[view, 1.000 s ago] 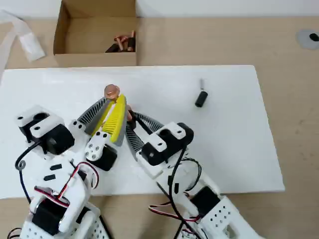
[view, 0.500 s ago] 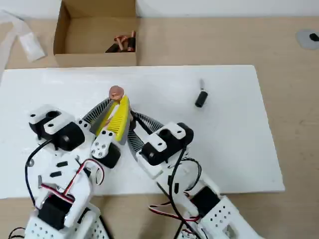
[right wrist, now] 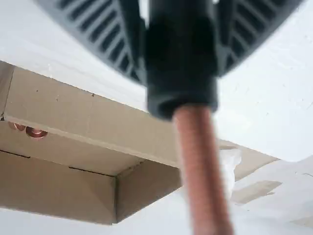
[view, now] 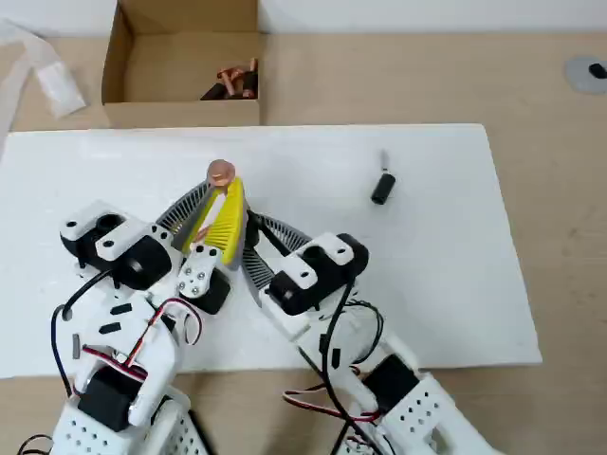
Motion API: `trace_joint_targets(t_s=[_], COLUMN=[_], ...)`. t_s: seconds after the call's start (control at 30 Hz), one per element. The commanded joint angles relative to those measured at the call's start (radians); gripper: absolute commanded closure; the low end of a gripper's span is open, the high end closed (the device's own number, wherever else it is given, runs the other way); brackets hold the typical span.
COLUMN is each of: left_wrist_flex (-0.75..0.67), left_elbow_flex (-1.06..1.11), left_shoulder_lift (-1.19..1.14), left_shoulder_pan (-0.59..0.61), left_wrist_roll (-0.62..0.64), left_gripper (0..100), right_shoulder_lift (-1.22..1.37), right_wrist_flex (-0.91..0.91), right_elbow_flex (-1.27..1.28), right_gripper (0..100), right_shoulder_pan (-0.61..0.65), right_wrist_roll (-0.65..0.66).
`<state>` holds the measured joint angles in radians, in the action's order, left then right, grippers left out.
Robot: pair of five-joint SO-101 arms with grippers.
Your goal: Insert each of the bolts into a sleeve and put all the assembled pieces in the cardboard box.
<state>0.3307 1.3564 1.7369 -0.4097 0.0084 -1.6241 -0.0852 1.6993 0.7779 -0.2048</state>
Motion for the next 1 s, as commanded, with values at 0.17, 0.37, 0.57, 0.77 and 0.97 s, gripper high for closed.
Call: trace_joint_targets(t_s=[0.17,0.37,0.57,0.77,0.97], left_wrist_flex=[-0.023,-0.021,-0.021,0.049,0.226], left_elbow_flex=[-0.002,0.014,0.054,0.037,-0.031], left_shoulder_lift=[0.005,0.004,0.005,0.005,0.007], left_shoulder_pan=[0.014,-0.011,-0.055,-0.052,-0.035], left_wrist_roll=[-0.003,-0.006,-0.008,-0.060,-0.077], left_gripper=[99,99,99,99,91], right_shoulder_lift=[-0.019,-0.019,-0.019,-0.019,-0.019], right_wrist_flex=[0.003,0.003,0.003,0.003,0.003], right_elbow_flex=[0.001,0.001,0.001,0.001,0.001], right_gripper=[98.9,98.9,98.9,98.9,98.9], right_shoulder_pan=[0.015,0.015,0.015,0.015,-0.002], right_wrist_roll=[0.009,0.008,0.009,0.009,0.009])
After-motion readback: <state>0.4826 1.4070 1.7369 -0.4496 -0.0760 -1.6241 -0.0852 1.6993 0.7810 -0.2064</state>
